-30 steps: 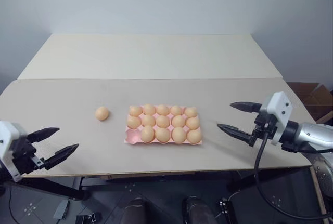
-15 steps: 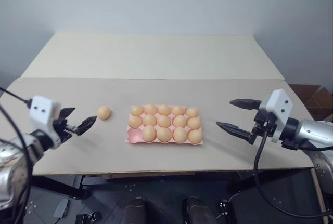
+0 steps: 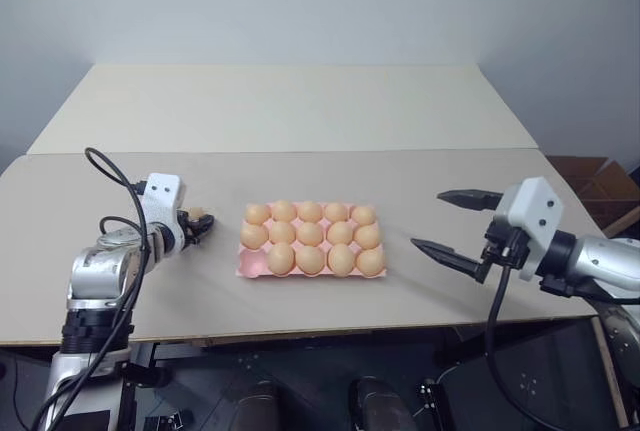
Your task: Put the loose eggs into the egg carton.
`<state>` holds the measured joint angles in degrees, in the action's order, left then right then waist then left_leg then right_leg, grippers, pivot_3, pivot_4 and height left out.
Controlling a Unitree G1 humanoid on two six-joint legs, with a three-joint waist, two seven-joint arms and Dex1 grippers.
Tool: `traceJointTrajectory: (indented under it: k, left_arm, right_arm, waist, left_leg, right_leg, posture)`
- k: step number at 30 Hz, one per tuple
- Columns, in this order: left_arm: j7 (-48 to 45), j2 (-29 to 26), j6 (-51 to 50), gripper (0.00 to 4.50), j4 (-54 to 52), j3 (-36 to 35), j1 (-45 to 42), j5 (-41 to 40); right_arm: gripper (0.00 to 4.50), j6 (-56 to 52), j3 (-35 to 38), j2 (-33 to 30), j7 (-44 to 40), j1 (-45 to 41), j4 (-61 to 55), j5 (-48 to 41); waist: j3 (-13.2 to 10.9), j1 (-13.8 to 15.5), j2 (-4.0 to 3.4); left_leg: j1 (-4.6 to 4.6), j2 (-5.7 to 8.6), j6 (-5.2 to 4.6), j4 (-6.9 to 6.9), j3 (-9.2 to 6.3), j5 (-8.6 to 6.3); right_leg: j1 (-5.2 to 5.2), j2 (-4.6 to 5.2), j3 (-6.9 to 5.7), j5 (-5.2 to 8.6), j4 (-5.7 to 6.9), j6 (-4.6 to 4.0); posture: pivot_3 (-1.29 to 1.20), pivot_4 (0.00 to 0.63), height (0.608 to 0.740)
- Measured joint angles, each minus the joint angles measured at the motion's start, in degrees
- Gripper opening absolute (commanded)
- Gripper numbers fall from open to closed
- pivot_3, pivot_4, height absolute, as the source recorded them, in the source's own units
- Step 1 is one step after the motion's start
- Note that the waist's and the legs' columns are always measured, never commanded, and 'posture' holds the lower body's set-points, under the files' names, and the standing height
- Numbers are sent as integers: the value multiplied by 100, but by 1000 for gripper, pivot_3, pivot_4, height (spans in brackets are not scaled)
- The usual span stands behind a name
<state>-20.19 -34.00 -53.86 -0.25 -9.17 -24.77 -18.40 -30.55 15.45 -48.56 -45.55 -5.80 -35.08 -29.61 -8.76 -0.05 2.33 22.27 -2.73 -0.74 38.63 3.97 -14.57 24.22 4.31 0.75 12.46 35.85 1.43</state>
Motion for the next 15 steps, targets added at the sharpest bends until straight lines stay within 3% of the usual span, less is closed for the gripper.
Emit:
traceJointTrajectory:
  k: [4, 10, 15]
  left_arm:
    - [-592, -396, 164, 1773, -677, 61, 285, -94]
    - [-2597, -1185, 876, 1773, -2214, 34, 1068, -1071]
    - [-3416, -1420, 1215, 1773, -2492, 234, 1523, -1290]
  right_arm:
    - [4500, -11, 107, 1, 82, 22, -49, -75]
    - [4500, -11, 111, 3, 194, 101, -71, -94]
    - [4500, -11, 107, 7, 262, 134, -107, -94]
  waist:
    - [0, -13, 0]
    - [0, -2, -2]
    - [1, 20, -4]
  left_leg:
    - [1, -2, 0, 0, 2, 0]
    - [-1, -3, 0, 0, 7, 0]
    - [-7, -4, 0, 3, 8, 0]
  right_leg:
    - [3, 2, 3, 1, -1, -1]
    - [3, 6, 2, 3, -1, -7]
    - [-1, 2, 2, 23, 4, -37]
  posture:
    - [0, 150, 740]
    - [0, 150, 740]
    - [0, 150, 740]
